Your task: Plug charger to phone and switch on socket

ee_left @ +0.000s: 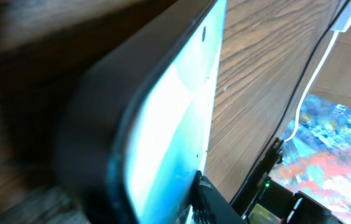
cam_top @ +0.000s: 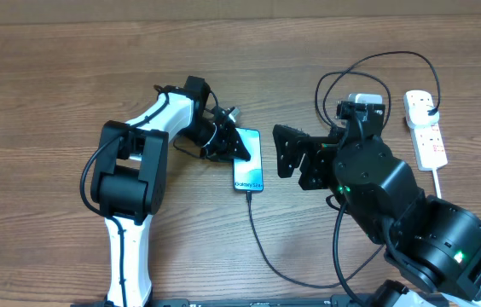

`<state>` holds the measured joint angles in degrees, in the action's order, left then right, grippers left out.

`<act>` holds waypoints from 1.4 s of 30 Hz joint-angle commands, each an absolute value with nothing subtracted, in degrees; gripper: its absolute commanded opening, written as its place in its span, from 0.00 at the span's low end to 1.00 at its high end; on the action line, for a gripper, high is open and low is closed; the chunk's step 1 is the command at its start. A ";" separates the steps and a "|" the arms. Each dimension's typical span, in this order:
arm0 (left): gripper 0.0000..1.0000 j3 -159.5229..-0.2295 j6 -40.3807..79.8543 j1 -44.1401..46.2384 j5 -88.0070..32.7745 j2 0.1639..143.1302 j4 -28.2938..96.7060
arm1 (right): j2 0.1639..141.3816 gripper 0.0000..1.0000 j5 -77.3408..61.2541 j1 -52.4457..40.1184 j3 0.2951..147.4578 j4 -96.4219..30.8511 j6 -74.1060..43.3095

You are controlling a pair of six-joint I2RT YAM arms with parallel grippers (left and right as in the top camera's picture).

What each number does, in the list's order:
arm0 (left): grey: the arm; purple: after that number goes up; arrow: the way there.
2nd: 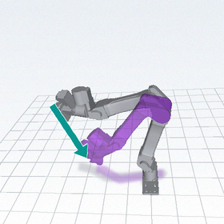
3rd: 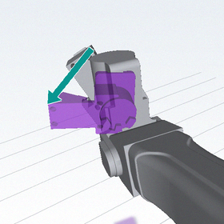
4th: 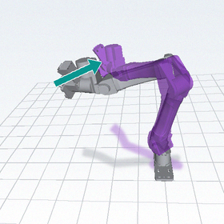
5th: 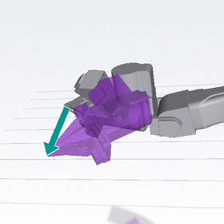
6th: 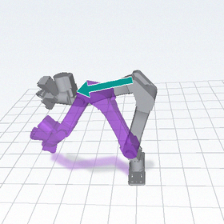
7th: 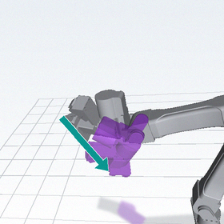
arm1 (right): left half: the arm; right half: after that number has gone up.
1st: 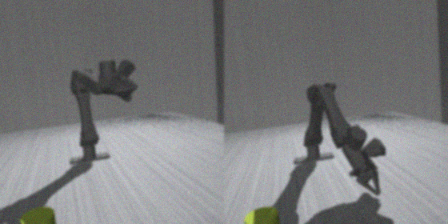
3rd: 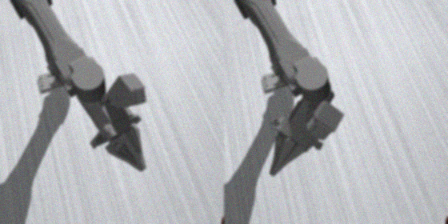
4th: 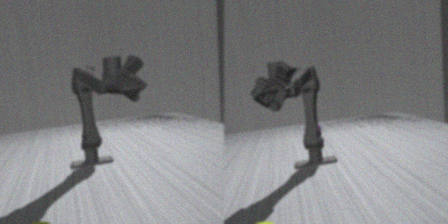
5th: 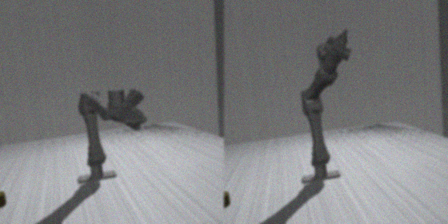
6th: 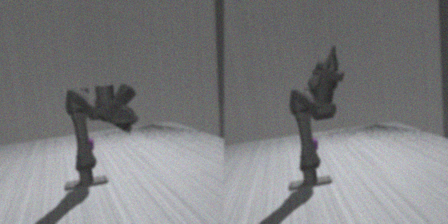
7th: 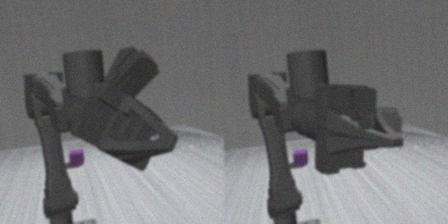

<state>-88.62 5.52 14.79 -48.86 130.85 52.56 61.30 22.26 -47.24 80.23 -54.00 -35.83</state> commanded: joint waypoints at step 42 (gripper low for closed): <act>1.00 -108.53 3.60 1.43 -18.37 106.00 77.23 | 78.39 1.00 18.59 -18.72 80.20 -72.99 -46.33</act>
<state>-105.54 5.32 2.02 -21.45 120.79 76.20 76.40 20.82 -28.99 80.05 -71.64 -44.82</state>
